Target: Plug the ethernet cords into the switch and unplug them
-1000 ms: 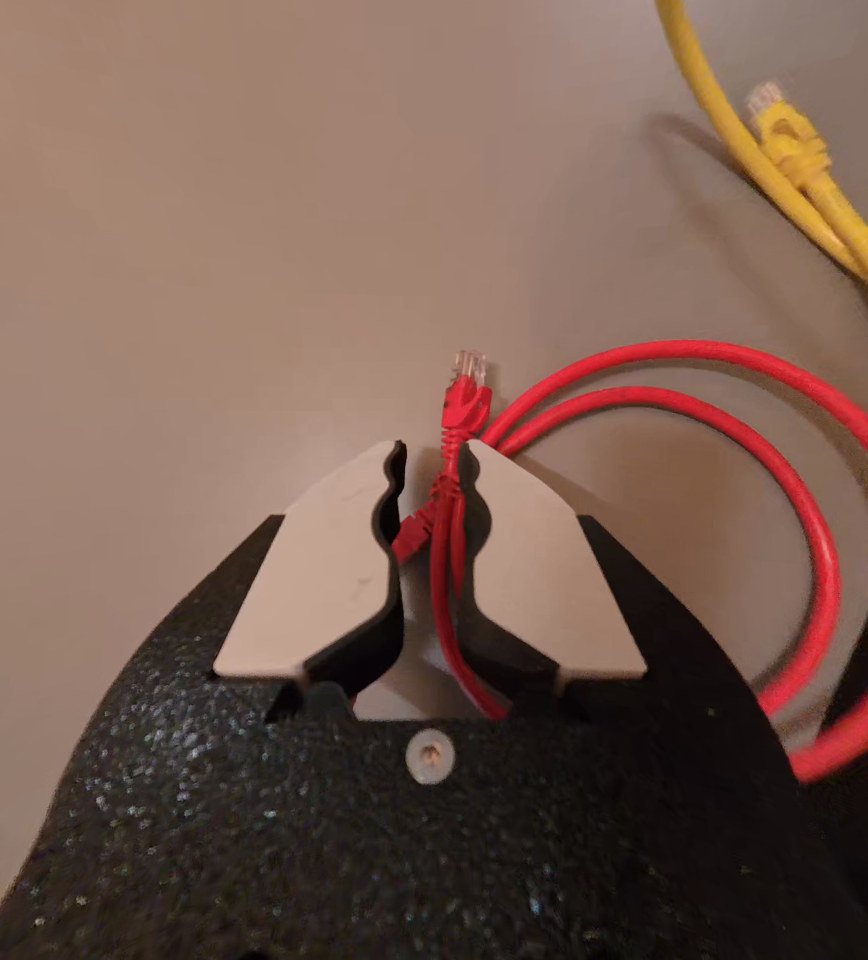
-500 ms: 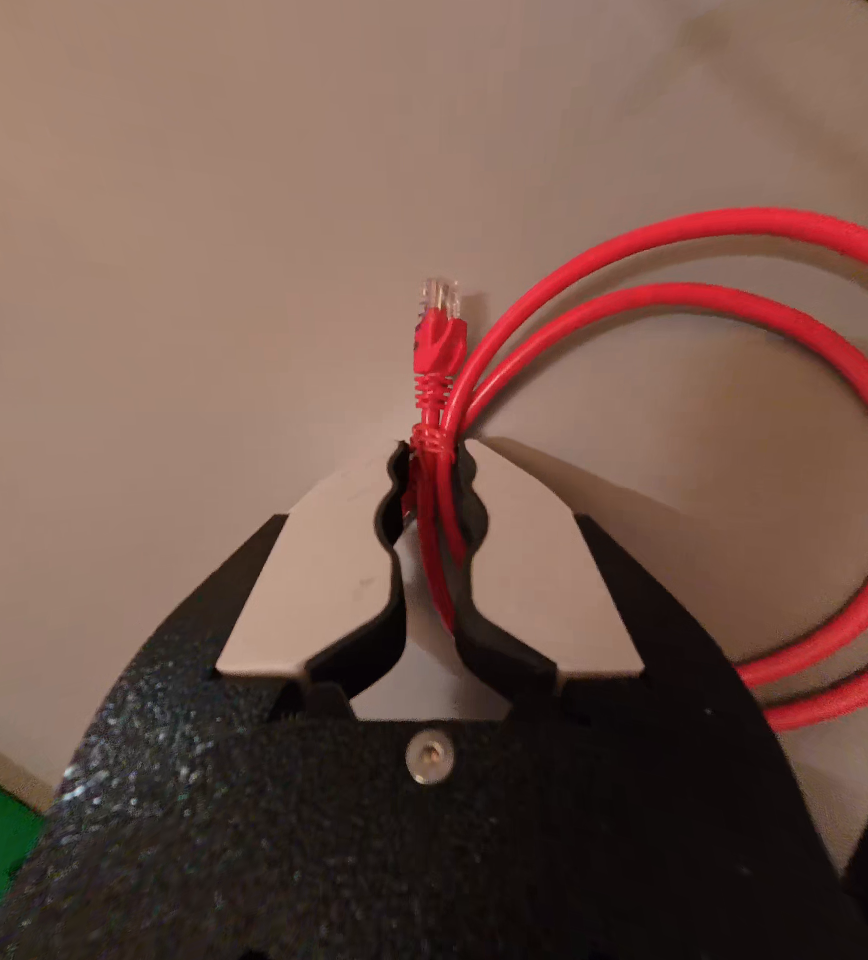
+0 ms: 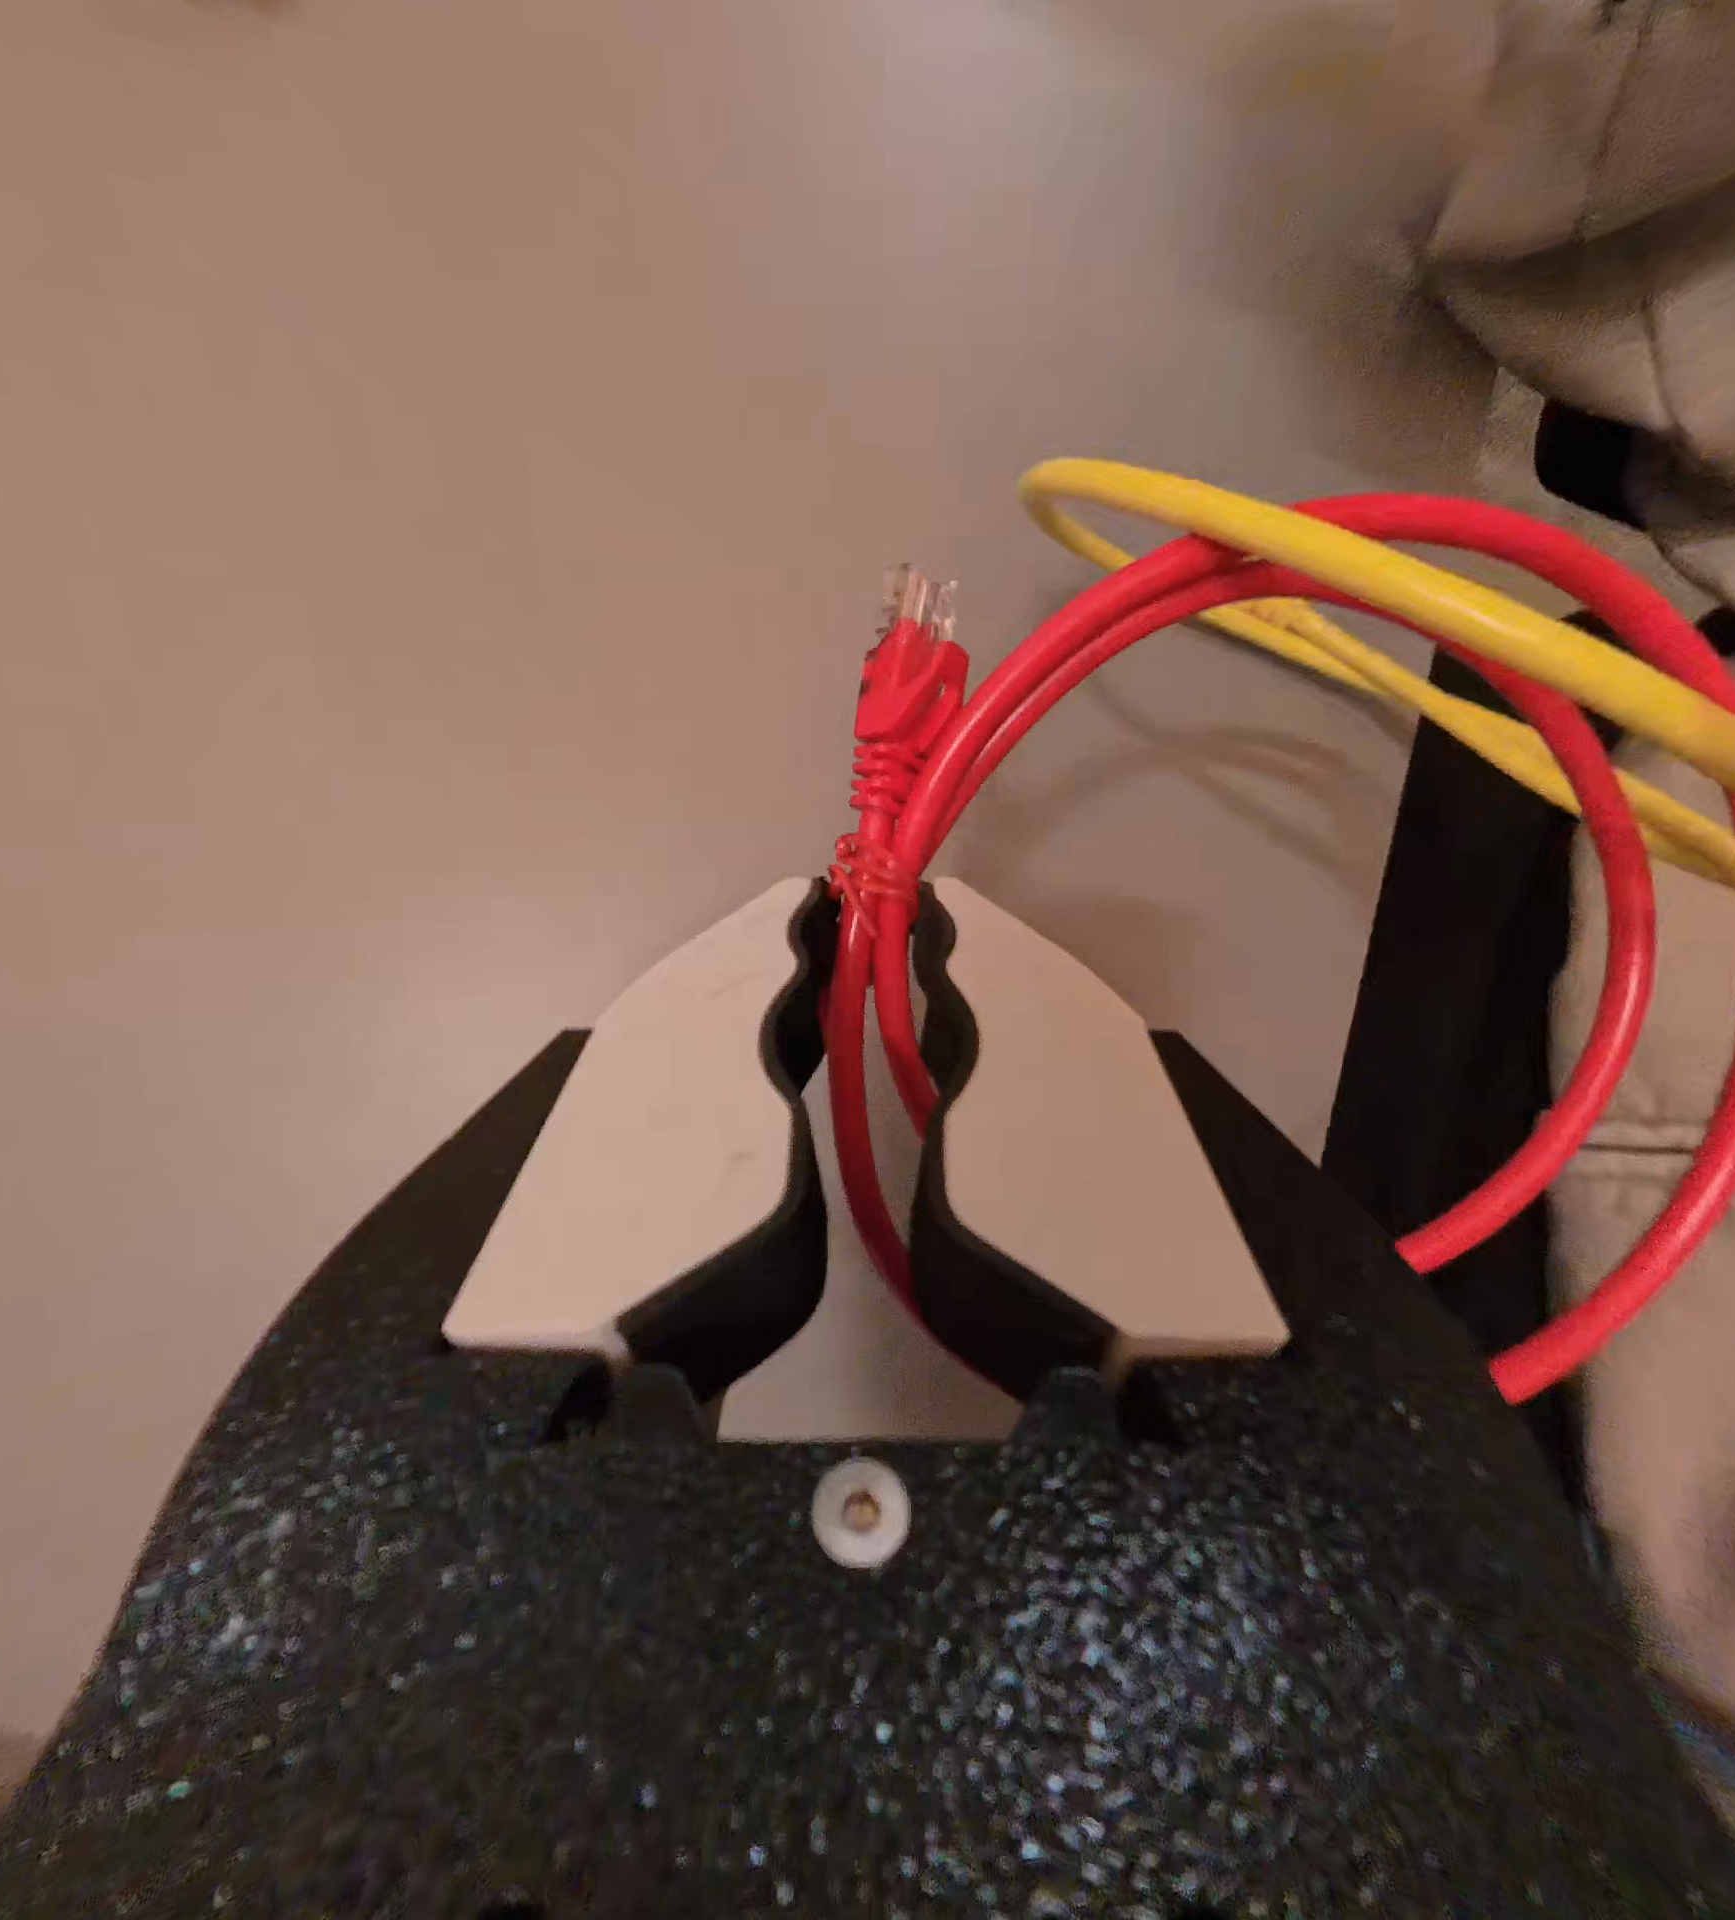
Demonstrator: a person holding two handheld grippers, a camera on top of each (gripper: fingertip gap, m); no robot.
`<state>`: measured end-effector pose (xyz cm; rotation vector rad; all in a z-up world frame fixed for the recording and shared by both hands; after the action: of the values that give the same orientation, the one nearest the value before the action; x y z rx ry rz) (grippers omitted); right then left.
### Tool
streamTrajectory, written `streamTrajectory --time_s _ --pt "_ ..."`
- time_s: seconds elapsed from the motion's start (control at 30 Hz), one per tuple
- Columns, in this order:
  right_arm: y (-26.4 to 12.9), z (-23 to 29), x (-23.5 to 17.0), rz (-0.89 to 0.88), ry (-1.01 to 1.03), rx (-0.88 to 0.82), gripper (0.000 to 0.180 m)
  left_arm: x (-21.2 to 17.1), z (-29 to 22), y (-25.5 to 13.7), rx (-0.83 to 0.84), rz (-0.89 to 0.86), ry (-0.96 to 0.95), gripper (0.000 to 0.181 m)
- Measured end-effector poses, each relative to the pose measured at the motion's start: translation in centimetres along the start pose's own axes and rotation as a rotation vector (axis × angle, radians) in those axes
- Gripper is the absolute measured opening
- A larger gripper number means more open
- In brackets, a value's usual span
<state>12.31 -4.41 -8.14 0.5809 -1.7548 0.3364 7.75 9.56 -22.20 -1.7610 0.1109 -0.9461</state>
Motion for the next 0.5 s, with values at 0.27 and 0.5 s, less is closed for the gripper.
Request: streamTrajectory --time_s 0.27,0.5 --pt "3.4 1.8 -0.2 0.036 0.022 0.106 0.076 3.9 -1.1 -4.4 0.254 0.064 0.299 0.014" --pt "4.7 1.8 -1.3 0.079 0.021 0.123 0.076 6.7 -4.8 -5.8 0.120 -0.073 0.235 0.014"
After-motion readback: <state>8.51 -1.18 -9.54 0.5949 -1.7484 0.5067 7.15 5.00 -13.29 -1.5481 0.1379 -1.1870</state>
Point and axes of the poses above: each gripper's, where its closed fingertips meet, y out along the fingers, x out of its top, z = x × y across the jaws, the point moved 1 cm from there along -y, back along the fingers, and after that the axes turned 5 degrees about z, right-handed, at the moved point
